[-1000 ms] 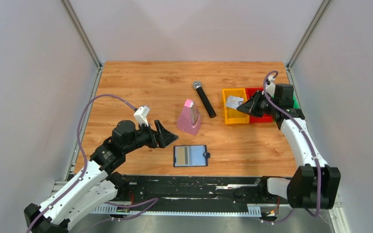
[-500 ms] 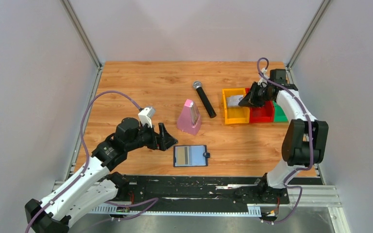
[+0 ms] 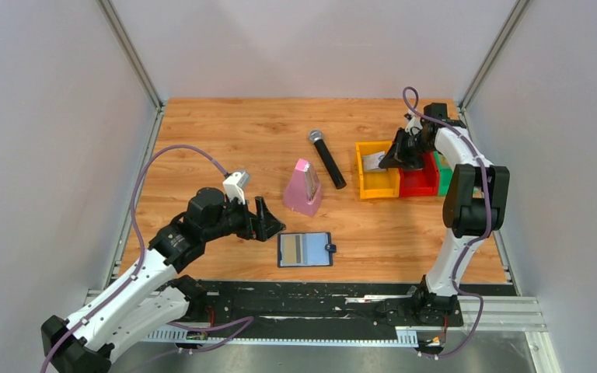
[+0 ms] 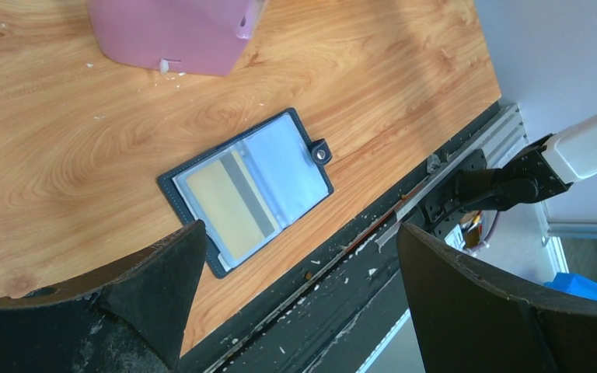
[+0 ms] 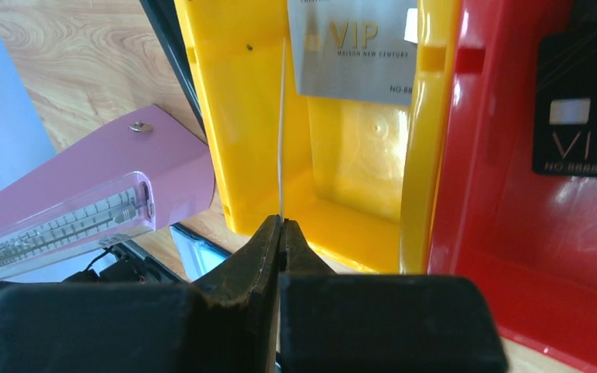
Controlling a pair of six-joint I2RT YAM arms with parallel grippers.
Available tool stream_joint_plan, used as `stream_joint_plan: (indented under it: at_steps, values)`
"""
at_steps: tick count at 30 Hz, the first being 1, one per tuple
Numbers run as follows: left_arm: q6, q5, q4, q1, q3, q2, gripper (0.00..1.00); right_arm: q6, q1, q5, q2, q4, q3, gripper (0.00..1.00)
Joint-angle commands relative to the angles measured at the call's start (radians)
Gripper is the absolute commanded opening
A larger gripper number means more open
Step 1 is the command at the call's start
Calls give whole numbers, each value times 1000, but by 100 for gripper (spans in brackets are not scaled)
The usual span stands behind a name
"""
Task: Take the credit cards out of the card holder
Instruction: Place the credit card in the storage box.
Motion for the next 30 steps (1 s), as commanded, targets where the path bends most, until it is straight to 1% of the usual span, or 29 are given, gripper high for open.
stream_joint_plan:
  at_steps: [1, 7, 12, 16, 25, 30]
  values:
    - [19, 12, 36, -3, 4, 9, 100, -59, 4, -23, 56, -25, 83, 0]
    - [-4, 19, 46, -3, -1, 9, 100, -73, 3, 9, 112, -34, 128, 3]
    - [-13, 14, 52, -4, -16, 8, 100, -68, 3, 62, 160, -56, 199, 7]
    - [-19, 14, 58, -3, -20, 9, 100, -58, 3, 83, 189, -65, 231, 12]
    - [-28, 1, 51, -3, -32, 0, 100, -36, 3, 144, 204, -72, 274, 15]
    - [-52, -21, 34, -4, -47, -12, 100, -19, 3, 160, 202, -72, 286, 18]
